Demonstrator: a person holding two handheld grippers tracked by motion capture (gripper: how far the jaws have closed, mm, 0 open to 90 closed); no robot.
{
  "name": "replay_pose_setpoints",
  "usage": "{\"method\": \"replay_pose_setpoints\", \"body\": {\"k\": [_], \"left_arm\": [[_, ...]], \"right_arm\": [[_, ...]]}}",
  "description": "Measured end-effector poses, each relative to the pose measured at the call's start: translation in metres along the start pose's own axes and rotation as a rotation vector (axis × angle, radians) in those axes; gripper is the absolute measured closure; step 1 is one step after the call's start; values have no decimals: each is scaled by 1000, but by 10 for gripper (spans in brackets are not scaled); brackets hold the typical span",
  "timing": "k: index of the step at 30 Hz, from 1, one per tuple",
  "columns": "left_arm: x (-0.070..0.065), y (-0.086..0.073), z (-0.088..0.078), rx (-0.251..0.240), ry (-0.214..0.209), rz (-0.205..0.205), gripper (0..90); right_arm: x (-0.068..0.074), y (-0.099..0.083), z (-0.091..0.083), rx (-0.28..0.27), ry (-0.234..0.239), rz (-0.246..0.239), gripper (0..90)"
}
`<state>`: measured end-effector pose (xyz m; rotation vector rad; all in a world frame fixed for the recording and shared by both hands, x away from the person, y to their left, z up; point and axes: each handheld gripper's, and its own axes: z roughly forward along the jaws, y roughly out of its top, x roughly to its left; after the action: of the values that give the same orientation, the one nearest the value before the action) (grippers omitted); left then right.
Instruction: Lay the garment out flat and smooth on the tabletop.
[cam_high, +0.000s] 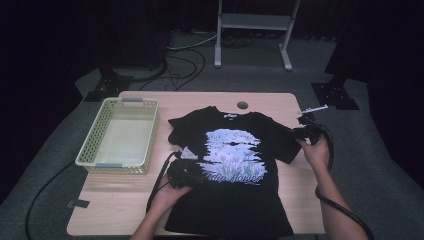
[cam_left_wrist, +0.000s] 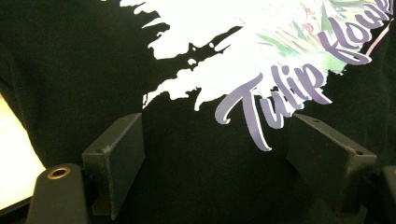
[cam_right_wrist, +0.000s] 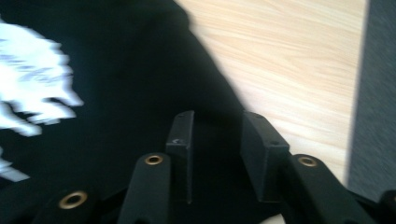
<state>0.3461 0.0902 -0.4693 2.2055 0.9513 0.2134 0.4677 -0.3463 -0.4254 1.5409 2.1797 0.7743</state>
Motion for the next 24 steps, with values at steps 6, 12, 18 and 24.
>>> {"method": "replay_pose_setpoints", "body": {"k": [6, 12, 18, 24], "left_arm": [[-5, 1, -1, -14, 14, 17, 189], [-9, 0, -1, -1, 12, 29, 189], [-15, -2, 1, 7, 11, 25, 189], [-22, -3, 3, 12, 16, 35, 189]], "right_arm": [[45, -19, -8, -31, 158, -100, 530], [97, -43, -10, -13, 351, -195, 436], [145, -75, -10, 39, 346, -356, 371], [144, -91, -13, 5, 300, -384, 367]]}}
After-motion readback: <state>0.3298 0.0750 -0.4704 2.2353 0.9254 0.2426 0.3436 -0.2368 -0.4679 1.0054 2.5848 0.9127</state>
